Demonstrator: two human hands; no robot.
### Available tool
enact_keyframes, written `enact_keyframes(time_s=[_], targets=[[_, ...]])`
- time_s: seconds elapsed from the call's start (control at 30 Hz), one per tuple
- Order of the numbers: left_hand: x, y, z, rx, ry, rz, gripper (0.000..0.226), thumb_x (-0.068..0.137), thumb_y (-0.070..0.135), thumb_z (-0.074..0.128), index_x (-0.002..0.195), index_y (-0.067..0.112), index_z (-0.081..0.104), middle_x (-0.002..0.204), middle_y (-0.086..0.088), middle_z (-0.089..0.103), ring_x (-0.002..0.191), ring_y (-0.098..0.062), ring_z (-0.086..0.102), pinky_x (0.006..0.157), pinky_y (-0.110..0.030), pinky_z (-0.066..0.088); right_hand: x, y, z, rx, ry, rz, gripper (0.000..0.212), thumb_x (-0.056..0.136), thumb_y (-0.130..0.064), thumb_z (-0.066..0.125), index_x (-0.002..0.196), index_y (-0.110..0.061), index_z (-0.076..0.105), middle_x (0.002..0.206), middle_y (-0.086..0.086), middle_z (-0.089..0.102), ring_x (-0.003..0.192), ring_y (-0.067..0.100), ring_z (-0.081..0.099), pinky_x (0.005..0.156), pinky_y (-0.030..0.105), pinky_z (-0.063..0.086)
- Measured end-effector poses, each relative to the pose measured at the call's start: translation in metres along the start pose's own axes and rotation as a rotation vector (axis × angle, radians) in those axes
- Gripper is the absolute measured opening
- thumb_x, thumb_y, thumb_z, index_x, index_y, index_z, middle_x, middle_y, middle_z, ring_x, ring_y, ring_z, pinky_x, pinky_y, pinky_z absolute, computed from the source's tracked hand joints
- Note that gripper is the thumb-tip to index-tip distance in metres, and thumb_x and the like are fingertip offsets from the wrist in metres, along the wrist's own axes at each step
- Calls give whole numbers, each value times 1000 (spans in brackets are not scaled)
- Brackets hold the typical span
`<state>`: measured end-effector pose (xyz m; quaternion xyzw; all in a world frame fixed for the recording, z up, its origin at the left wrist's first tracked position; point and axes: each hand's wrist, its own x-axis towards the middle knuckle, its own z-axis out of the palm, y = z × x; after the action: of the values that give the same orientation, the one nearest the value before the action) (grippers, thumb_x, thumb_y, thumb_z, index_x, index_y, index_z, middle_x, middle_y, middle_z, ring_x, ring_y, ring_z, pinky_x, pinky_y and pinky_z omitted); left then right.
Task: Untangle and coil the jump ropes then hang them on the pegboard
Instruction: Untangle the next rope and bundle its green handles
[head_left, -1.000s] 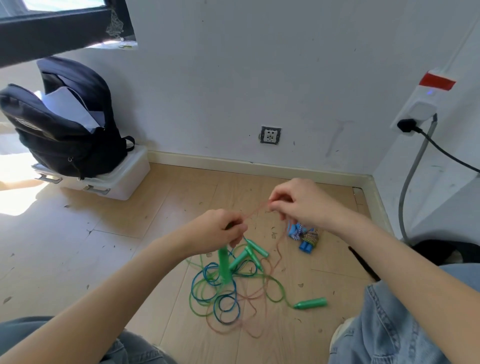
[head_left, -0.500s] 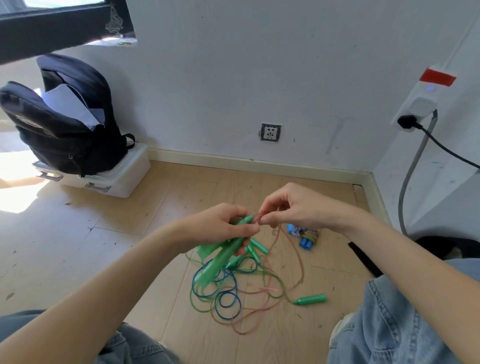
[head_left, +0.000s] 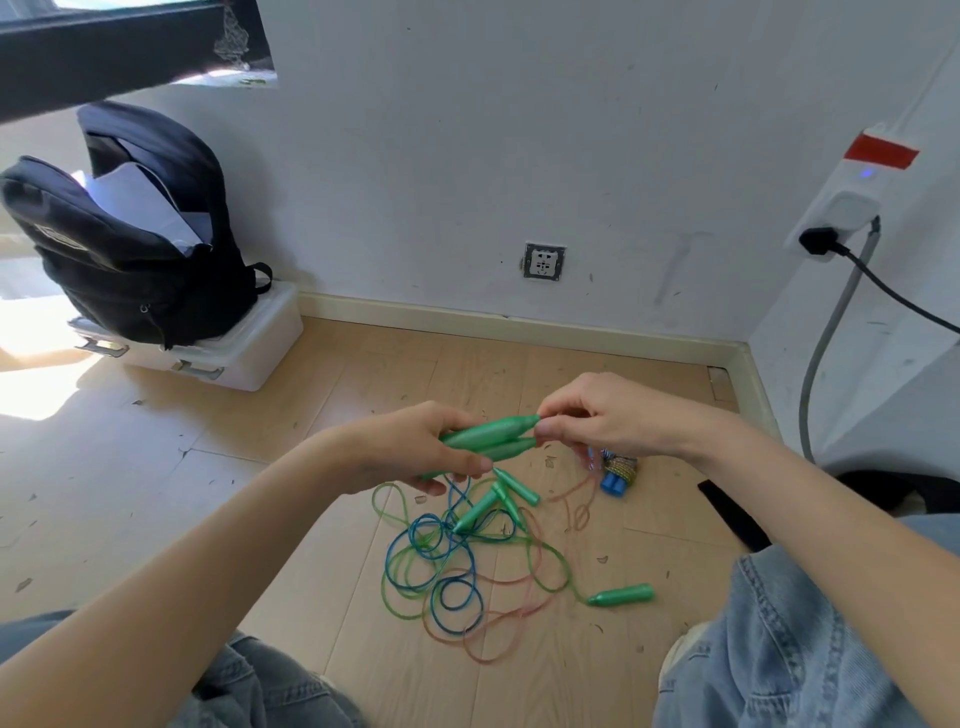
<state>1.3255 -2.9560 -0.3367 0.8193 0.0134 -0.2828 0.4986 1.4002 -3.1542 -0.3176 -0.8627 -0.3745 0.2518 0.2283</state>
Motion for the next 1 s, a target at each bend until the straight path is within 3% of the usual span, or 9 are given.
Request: enact_keyframes(time_s=[0.17, 0.27, 0.37, 0.47, 0.53, 0.67, 0.8, 0.9, 1.0], targets=[[1, 6, 0, -122, 18, 58, 21, 90, 15, 58, 111, 12, 60, 87, 0, 65, 67, -2, 59, 61, -15, 49, 2, 4, -2, -15, 108, 39, 20, 94, -25, 51, 81, -23, 65, 55, -9, 50, 43, -1, 47, 43, 8, 33], [0, 10, -1, -182, 62, 98, 18, 91, 17, 55, 108, 13, 59, 82, 0, 66, 64, -3, 58, 59, -16, 49, -1, 3, -11, 229, 232, 39, 18, 94, -21, 52, 87, -18, 68, 61, -8, 52, 46, -5, 46, 45, 5, 36], [1, 10, -1, -130, 120, 71, 17, 92, 17, 55, 107, 12, 59, 76, 3, 63, 58, 0, 56, 55, -15, 48, -4, 2, -16, 351, 209, 41, 14, 91, -16, 56, 97, -17, 68, 79, -7, 62, 63, -5, 53, 55, 7, 42], [5, 6, 5, -61, 168, -11, 7, 92, 17, 54, 98, 17, 59, 72, 2, 60, 52, -1, 53, 50, -13, 45, 2, -1, 2, -251, 174, 74, 19, 94, -17, 50, 108, -13, 63, 94, -2, 59, 80, 10, 54, 69, 19, 42], [11, 0, 16, 7, 167, -89, 3, 92, 17, 53, 93, 18, 56, 70, 1, 59, 52, -5, 51, 47, -15, 44, 5, -10, 23, -686, 138, 47, 17, 95, -8, 44, 104, -9, 59, 87, 4, 49, 77, 19, 50, 66, 29, 41], [22, -16, 47, 105, 37, -223, 18, 93, 19, 50, 76, 14, 50, 63, -1, 53, 47, -11, 44, 41, -18, 37, 0, -21, 60, -1015, -147, -97, 22, 90, -1, 43, 105, -6, 58, 103, 10, 58, 96, 27, 55, 73, 34, 32], [23, -23, 59, 128, -64, -271, 22, 92, 17, 49, 71, 15, 45, 61, 0, 51, 45, -9, 41, 38, -16, 30, -1, -26, 66, -1054, -221, -296, 17, 90, -2, 42, 92, -12, 56, 102, 6, 60, 96, 26, 57, 76, 32, 30], [17, -18, 54, 114, -229, -312, 12, 93, 12, 51, 81, 15, 50, 68, -1, 53, 51, -9, 45, 44, -17, 32, -2, -30, 59, -905, -273, -318, 25, 86, -6, 52, 65, -11, 41, 70, 1, 46, 71, 26, 51, 68, 33, 42], [6, -10, 44, 199, -506, -286, 7, 93, 14, 53, 87, 17, 55, 72, 2, 54, 57, -6, 50, 50, -15, 40, -5, -30, 51, -534, -358, -266, 13, 76, -20, 71, 68, -13, 65, 59, 0, 54, 56, 13, 46, 54, 27, 38]])
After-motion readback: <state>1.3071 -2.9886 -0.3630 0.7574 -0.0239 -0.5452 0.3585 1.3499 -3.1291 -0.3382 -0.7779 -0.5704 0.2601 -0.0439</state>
